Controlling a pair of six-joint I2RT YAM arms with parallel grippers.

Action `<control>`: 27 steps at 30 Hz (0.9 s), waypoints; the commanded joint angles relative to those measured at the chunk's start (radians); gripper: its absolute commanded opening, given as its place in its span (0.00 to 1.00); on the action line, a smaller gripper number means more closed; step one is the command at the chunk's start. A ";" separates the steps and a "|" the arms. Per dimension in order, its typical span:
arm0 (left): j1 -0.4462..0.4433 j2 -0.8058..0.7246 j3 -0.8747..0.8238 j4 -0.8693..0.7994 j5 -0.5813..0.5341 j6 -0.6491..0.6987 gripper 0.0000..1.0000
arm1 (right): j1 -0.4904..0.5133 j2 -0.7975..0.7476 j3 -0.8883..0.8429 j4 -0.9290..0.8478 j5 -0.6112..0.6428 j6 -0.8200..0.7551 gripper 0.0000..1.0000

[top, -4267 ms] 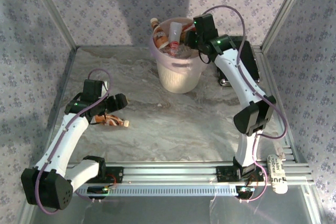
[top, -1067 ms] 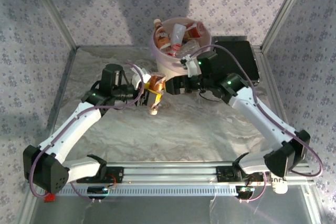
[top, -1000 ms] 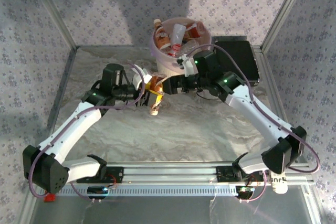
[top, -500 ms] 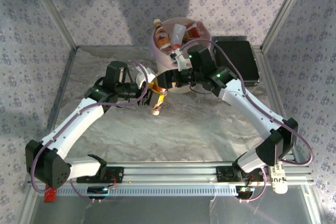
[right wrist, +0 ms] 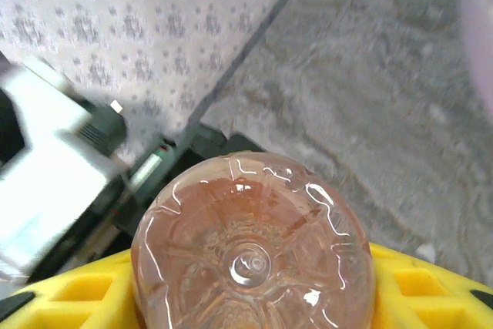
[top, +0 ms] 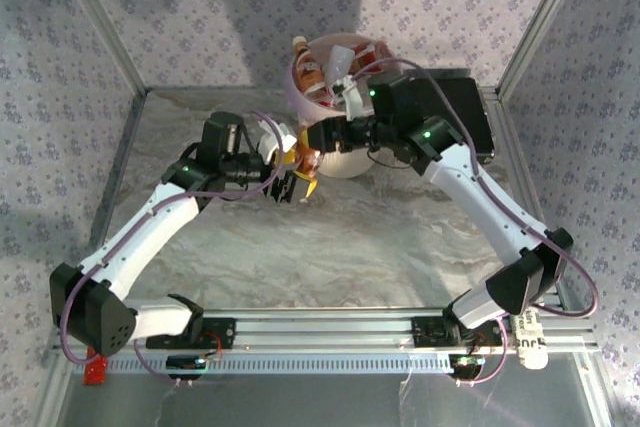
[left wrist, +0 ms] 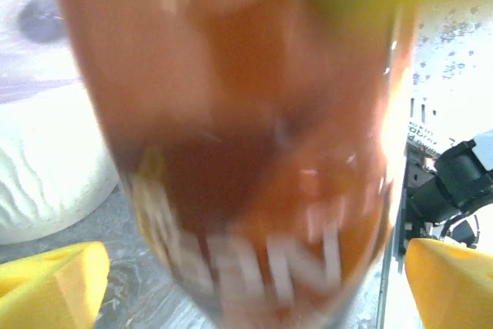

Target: Put the plastic bottles in the bin

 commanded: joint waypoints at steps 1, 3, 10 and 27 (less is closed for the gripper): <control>0.000 -0.079 -0.020 -0.005 -0.052 -0.010 1.00 | -0.031 0.002 0.109 -0.007 0.093 -0.036 0.50; 0.000 -0.114 -0.045 -0.013 -0.099 -0.033 1.00 | -0.057 0.004 0.152 0.025 0.154 -0.041 0.50; 0.050 -0.171 -0.137 -0.051 -0.252 -0.194 1.00 | -0.129 0.101 0.335 0.130 0.370 -0.077 0.47; 0.177 -0.209 -0.228 -0.087 -0.313 -0.329 1.00 | -0.079 0.744 1.167 -0.063 0.665 -0.349 0.45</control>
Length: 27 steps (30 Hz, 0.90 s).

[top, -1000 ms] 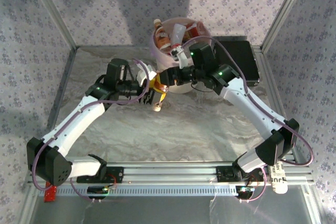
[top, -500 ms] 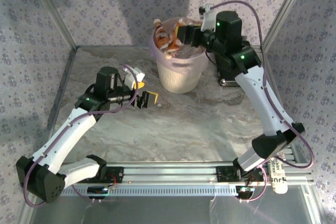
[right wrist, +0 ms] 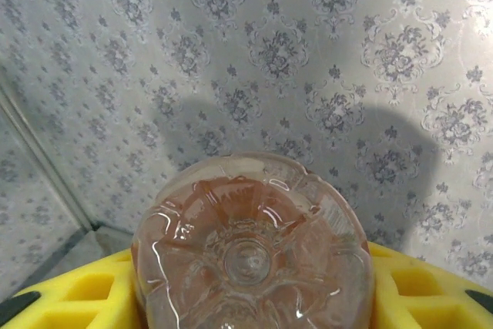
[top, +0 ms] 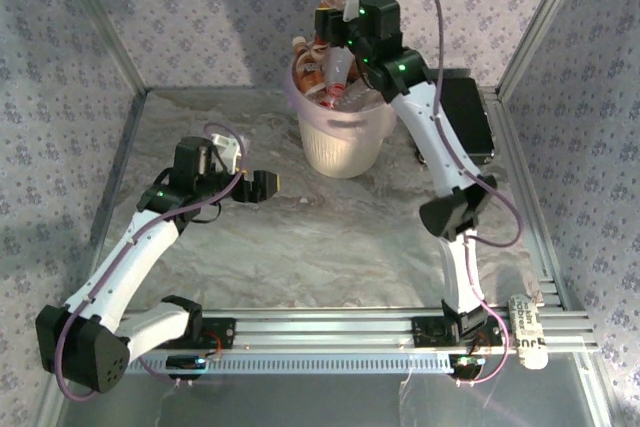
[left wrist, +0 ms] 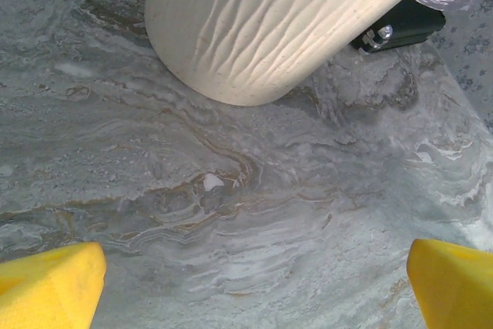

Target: Put the plastic bottles in the bin

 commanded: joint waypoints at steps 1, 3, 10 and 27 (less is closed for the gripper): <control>0.021 -0.023 -0.020 -0.003 0.016 -0.017 1.00 | 0.015 0.092 0.175 -0.138 0.066 -0.087 0.45; 0.033 -0.021 -0.027 0.005 0.024 -0.018 1.00 | 0.011 0.106 0.165 -0.157 0.067 -0.089 0.44; 0.056 0.006 -0.034 0.025 0.049 -0.020 0.99 | 0.000 0.108 0.064 -0.184 0.066 -0.081 0.45; 0.062 0.038 -0.034 0.052 0.056 -0.047 0.98 | -0.019 0.129 -0.058 -0.322 0.000 0.044 0.47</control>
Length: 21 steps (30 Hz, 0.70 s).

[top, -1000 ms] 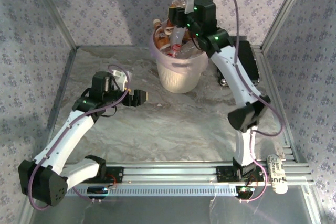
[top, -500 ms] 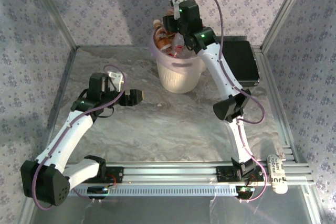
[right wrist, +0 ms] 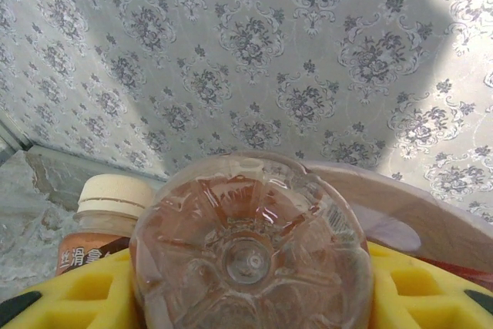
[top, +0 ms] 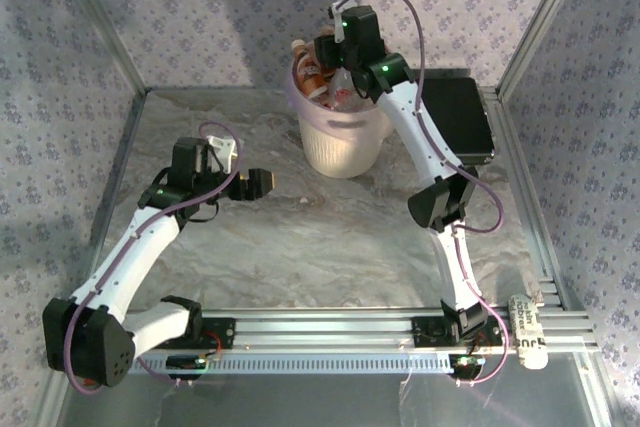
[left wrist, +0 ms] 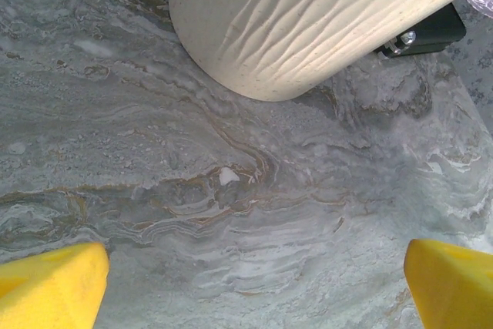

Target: Put the plastic bottles in the bin

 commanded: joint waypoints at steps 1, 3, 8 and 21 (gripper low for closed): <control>0.006 0.007 -0.005 0.025 0.022 -0.018 0.98 | -0.005 0.027 -0.040 -0.181 -0.037 0.071 0.50; 0.006 0.005 -0.004 0.025 0.023 -0.020 0.98 | 0.000 0.000 -0.038 -0.178 -0.043 0.067 0.58; 0.006 0.007 -0.002 0.022 0.016 -0.025 0.97 | 0.002 -0.064 0.021 -0.183 -0.040 0.053 0.75; 0.007 -0.010 -0.016 0.032 0.002 -0.046 0.97 | -0.002 -0.188 -0.033 -0.128 0.005 0.025 0.79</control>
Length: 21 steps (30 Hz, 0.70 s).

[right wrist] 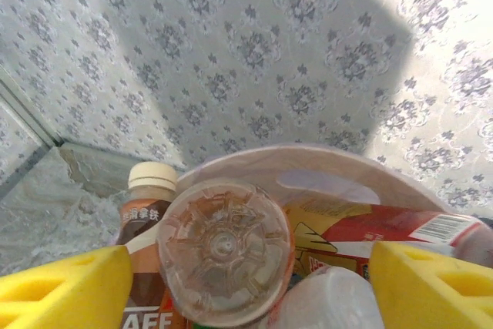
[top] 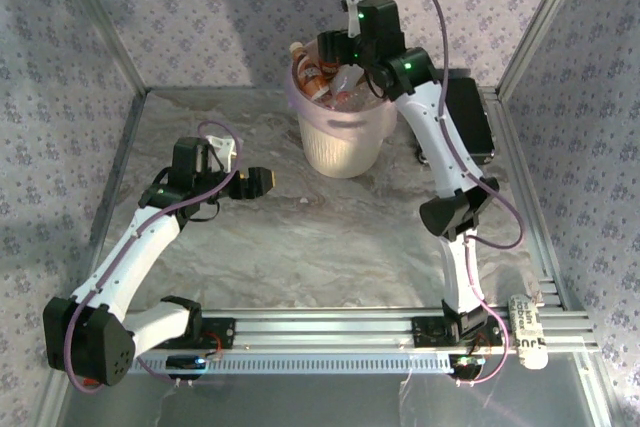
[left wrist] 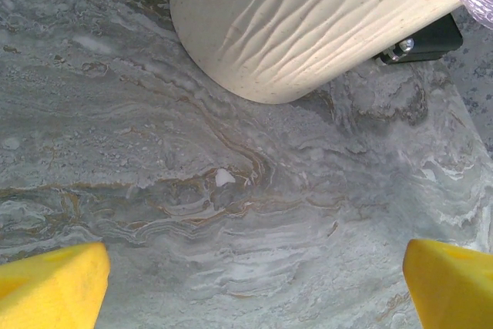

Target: Put the plastic bottles in the bin

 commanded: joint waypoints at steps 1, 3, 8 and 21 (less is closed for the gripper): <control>0.006 -0.014 -0.015 0.024 0.004 -0.011 0.97 | -0.004 -0.022 -0.016 0.015 0.019 -0.002 0.77; 0.007 -0.017 -0.017 0.024 0.003 -0.011 0.97 | -0.014 0.007 0.000 0.014 0.008 0.011 0.73; 0.010 -0.025 -0.015 0.014 0.000 -0.011 0.97 | -0.027 0.078 0.033 0.001 0.013 0.023 0.67; 0.013 -0.018 -0.008 0.023 -0.005 -0.029 0.97 | -0.020 0.048 0.022 -0.006 -0.004 0.017 0.69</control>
